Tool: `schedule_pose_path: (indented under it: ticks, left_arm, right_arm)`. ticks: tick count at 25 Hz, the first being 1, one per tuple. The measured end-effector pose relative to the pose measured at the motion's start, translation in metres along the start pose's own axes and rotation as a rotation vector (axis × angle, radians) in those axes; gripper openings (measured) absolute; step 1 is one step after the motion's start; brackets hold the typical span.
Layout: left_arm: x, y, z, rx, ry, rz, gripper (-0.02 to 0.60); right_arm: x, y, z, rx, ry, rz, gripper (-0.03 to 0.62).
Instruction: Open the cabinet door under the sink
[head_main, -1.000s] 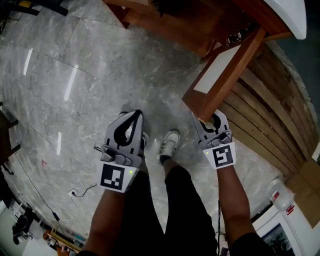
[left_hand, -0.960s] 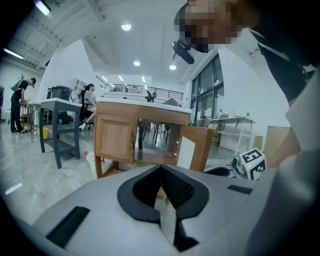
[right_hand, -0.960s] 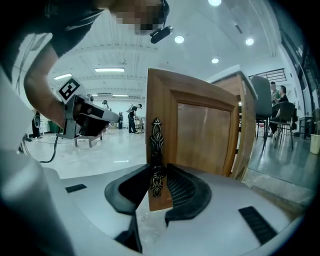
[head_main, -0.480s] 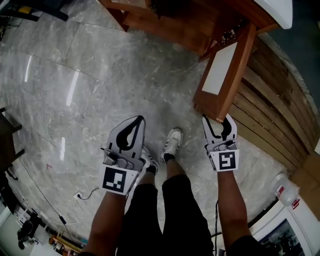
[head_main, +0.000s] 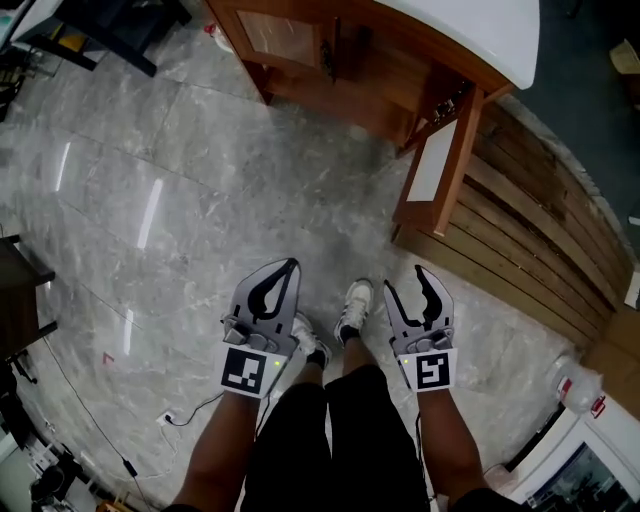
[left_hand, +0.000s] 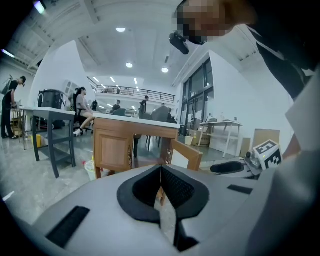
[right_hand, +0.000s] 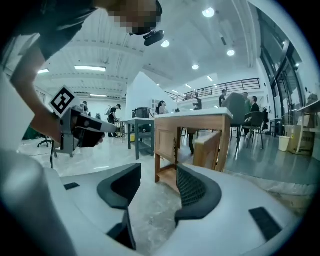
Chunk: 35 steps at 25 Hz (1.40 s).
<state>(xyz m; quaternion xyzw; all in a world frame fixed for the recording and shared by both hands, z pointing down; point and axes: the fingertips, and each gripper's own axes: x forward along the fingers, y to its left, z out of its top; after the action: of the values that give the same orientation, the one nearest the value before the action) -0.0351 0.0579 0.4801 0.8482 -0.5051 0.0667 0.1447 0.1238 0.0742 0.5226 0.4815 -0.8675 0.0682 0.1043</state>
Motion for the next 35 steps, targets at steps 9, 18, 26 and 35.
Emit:
schedule_pose_path:
  ticks: [9,18,26,35]
  left_arm:
    - [-0.071,-0.007,0.086,-0.024,-0.073,0.021,0.018]
    - [-0.135,-0.041,0.158,0.023,-0.125,-0.037,0.018]
    - [-0.186,-0.048,0.197,0.063,-0.134,-0.027,0.018]
    - [-0.217,-0.054,0.23,0.119,-0.198,-0.007,0.018]
  right_arm:
    - [-0.031,0.048,0.139,-0.061,-0.107,-0.009,0.168]
    - [-0.076,0.085,0.244,-0.123,-0.169,-0.022,0.031]
    - [-0.102,0.129,0.304,-0.117,-0.214,0.033,0.023]
    - [-0.115,0.162,0.341,-0.192,-0.269,0.085,0.023]
